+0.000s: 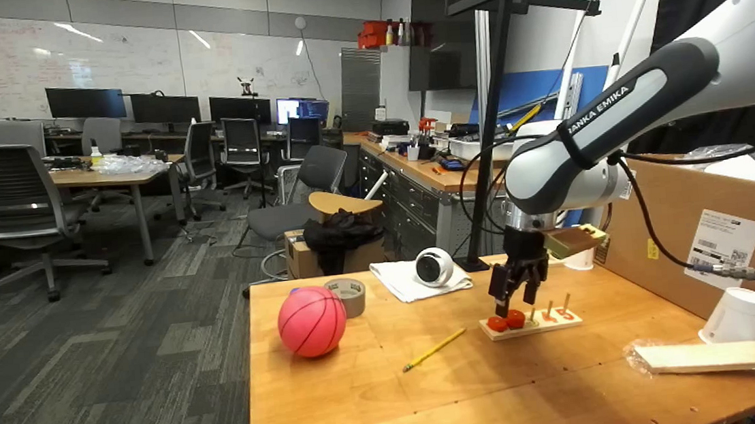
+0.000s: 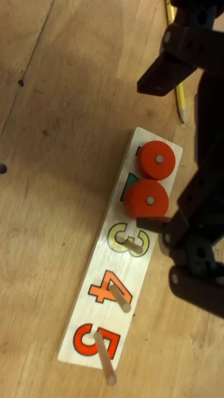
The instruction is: Move the circles to the far right on the wooden object
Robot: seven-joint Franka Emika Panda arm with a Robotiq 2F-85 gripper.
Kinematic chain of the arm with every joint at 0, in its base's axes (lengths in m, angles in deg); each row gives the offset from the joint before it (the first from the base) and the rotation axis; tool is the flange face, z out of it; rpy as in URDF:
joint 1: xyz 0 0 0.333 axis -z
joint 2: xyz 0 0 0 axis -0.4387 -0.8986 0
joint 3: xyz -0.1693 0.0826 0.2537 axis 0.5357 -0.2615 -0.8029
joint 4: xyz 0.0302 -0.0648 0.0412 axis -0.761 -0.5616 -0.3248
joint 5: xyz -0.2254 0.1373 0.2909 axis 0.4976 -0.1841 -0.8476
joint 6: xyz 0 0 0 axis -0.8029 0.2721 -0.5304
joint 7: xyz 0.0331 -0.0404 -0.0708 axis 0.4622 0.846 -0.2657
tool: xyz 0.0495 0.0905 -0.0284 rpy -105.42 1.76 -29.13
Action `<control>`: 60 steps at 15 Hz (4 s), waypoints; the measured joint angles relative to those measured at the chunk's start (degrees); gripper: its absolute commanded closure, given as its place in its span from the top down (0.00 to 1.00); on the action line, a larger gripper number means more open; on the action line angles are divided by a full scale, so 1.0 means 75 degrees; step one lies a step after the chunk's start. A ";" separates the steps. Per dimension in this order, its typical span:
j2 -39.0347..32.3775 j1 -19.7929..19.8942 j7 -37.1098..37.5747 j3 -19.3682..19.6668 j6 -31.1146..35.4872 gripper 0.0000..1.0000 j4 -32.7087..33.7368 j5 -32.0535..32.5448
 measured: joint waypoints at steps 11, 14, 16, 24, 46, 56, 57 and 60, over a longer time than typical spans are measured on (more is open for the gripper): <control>-0.0239 0.0679 -0.3382 -0.0372 0.0918 1.00 -0.0025 -0.0006; -0.0326 0.0892 -0.4274 -0.0576 0.0798 1.00 0.0021 -0.0187; -0.0417 0.0883 -0.4646 -0.0713 0.0793 1.00 0.0024 -0.0191; -0.0646 0.0769 -0.5250 -0.0753 0.0736 1.00 0.0183 -0.0015; -0.0819 0.0721 -0.5463 -0.0397 0.0588 0.38 0.0466 0.0341; -0.0822 0.0593 -0.5442 -0.0379 0.0535 0.21 0.0596 0.0570; -0.0819 0.0573 -0.5433 -0.0368 0.0527 0.21 0.0641 0.0633; -0.0779 0.0496 -0.5375 -0.0304 0.0505 0.21 0.0751 0.0810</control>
